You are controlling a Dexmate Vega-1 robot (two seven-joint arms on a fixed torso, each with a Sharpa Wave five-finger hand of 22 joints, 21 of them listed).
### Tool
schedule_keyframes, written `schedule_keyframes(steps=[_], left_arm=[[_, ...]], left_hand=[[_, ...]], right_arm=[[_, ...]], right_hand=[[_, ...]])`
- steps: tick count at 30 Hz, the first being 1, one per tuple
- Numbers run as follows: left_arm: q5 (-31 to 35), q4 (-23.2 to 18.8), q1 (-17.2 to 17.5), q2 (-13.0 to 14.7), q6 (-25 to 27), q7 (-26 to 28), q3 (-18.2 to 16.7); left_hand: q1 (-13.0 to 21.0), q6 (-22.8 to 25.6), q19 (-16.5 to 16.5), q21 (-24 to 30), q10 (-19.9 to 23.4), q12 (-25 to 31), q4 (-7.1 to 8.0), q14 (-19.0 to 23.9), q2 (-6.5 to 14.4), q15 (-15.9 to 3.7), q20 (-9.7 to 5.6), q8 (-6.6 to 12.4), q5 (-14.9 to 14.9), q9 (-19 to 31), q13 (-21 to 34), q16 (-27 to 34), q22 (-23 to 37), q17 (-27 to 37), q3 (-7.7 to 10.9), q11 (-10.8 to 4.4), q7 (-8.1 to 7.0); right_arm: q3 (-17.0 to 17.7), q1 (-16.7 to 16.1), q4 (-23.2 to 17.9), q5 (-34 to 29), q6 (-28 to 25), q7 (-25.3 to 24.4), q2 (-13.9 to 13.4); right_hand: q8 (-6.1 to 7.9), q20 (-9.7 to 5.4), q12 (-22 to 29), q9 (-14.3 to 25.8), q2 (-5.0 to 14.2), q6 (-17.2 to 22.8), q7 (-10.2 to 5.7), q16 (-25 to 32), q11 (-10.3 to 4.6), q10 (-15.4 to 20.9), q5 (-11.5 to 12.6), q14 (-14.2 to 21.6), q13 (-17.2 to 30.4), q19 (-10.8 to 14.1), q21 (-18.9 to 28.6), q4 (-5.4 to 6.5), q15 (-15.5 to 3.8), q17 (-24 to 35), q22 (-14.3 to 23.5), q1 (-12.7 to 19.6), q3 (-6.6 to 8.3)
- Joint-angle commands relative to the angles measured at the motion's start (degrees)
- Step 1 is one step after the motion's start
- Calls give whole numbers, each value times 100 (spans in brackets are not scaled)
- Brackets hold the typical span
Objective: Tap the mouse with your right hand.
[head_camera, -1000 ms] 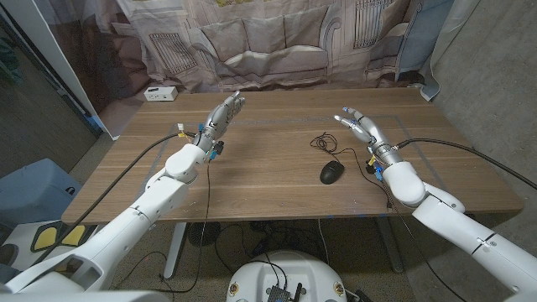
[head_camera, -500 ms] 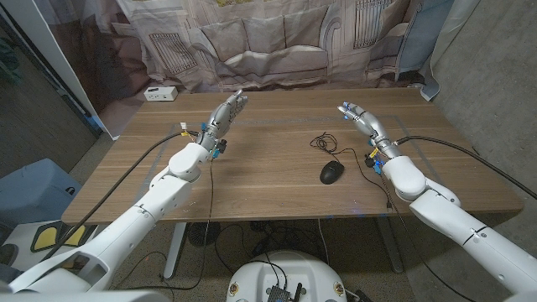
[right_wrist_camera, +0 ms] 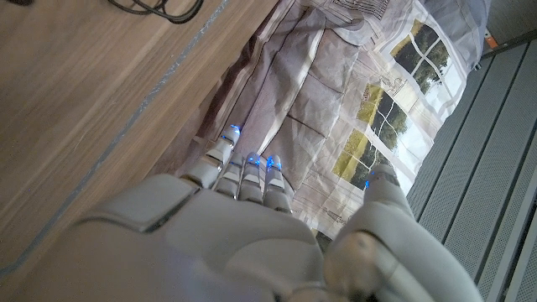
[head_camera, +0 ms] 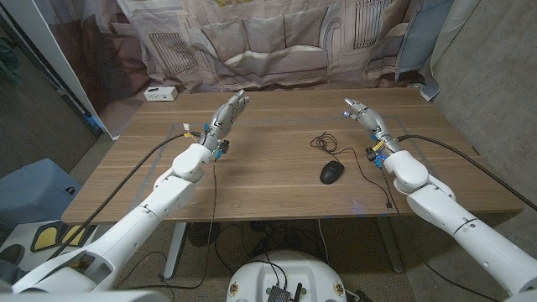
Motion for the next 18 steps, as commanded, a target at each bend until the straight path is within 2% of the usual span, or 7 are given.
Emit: schedule_keyframes(steps=[1, 9, 12, 18], left_arm=[[24, 93, -59, -29, -38, -51, 41], [48, -213, 91, 94, 122, 73, 3], [40, -257, 113, 114, 142, 79, -9], [-7, -250, 138, 104, 91, 85, -52]], left_hand=[[-6, 25, -6, 32, 28, 23, -39, 25, 55, 33, 12, 29, -11, 24, 8, 13, 29, 25, 15, 13, 31], [-7, 31, -4, 33, 30, 23, -41, 36, 56, 38, 12, 31, -11, 24, 8, 17, 29, 25, 16, 17, 39], [-7, 30, -4, 33, 32, 24, -41, 33, 57, 31, 12, 31, -11, 24, 8, 15, 29, 25, 16, 14, 39], [-7, 34, -6, 33, 34, 25, -42, 38, 58, 38, 12, 33, -11, 24, 8, 17, 29, 25, 16, 9, 33]], right_arm=[[-91, 471, 888, 922, 523, 910, 360], [-137, 780, 1480, 1495, 595, 1491, 651], [-149, 850, 1656, 1621, 604, 1630, 727], [-184, 944, 1889, 1741, 579, 1786, 819]], right_hand=[[-35, -7, -4, 17, -74, -4, -41, -15, 6, 63, 16, 53, 13, 96, -7, 0, 18, 22, 16, 10, -27], [-44, 15, -20, 17, -102, -2, -45, -25, 2, 56, 14, 62, 14, 103, -25, 4, 37, 23, 15, -6, -47], [-46, 34, -25, 16, -122, 10, -40, -37, 47, 65, 13, 54, 14, 92, -45, 9, 42, 25, 14, -23, -63], [-50, 42, -30, 16, -136, 16, -36, -47, 40, 76, 11, 48, 15, 84, -62, 18, 44, 28, 14, -43, -79]])
